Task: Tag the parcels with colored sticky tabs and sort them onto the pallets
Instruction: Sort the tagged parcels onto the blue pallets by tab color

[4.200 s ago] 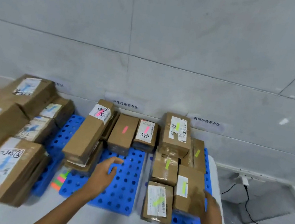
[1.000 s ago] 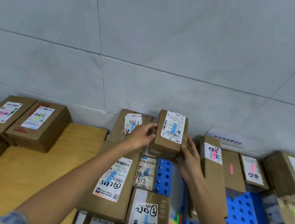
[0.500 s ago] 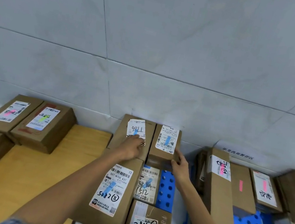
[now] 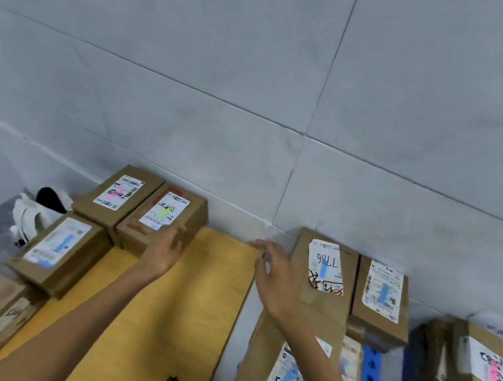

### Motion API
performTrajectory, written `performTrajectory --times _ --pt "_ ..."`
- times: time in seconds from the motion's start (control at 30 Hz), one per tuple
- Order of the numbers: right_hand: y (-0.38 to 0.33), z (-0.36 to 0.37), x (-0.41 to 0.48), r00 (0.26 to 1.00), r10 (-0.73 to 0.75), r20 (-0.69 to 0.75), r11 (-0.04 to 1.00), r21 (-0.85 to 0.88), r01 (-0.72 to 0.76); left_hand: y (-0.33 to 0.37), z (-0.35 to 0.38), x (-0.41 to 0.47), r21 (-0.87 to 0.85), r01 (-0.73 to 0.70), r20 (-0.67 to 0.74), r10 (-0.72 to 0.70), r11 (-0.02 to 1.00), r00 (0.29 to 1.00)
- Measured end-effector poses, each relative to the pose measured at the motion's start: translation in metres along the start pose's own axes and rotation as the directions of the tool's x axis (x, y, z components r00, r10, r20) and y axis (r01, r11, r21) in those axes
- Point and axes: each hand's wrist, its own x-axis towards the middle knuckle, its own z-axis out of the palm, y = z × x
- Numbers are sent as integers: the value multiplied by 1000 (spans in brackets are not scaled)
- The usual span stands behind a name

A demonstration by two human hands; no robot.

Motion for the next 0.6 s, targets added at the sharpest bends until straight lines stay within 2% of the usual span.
performTrajectory --times 0.13,0.27,0.37,0.47,0.6 --pt "-4 86 25 954 152 260 988 -4 -156 -85 -26 32 90 123 16 -125 988 992" --pt "-9 167 67 869 370 328 919 10 -395 -136 -41 73 151 119 61 -130 981 990" --pt "-11 213 90 795 474 380 837 88 -541 -147 -45 90 242 93 12 -99 966 995" --pt "-4 244 95 767 548 335 789 98 -607 -151 -45 95 165 145 2 -147 976 989" --pt "4 253 86 728 641 245 732 93 -675 -159 -43 88 -101 237 106 -226 966 968"
